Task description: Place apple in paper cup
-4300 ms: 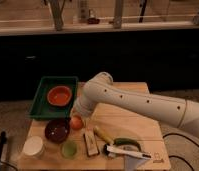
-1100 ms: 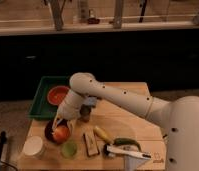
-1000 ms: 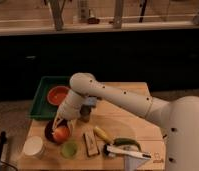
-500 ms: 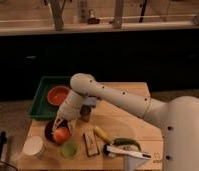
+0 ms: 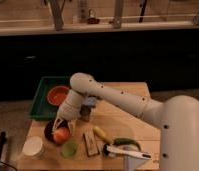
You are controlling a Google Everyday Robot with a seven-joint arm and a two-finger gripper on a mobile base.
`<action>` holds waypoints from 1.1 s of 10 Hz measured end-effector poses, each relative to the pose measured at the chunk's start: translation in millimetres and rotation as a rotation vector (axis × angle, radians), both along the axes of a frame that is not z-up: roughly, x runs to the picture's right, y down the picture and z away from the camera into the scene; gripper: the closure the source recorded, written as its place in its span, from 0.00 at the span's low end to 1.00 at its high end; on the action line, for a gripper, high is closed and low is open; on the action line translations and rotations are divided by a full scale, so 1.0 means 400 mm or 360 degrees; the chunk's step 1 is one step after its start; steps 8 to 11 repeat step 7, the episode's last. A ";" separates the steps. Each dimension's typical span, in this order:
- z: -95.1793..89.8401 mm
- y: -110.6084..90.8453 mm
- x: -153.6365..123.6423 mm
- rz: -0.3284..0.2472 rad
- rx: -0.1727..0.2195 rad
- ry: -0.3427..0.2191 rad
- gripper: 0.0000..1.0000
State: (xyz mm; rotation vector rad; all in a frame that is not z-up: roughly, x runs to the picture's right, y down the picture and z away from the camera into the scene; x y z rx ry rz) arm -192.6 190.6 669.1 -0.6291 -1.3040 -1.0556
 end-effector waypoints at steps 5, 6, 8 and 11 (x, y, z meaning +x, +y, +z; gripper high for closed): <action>-0.002 -0.004 -0.147 -0.0257 0.0056 -0.0104 1.00; -0.008 0.002 -0.164 -0.0290 0.0079 -0.0110 1.00; -0.012 0.011 -0.187 -0.0311 0.0101 -0.0115 1.00; -0.012 0.011 -0.187 -0.0311 0.0101 -0.0115 1.00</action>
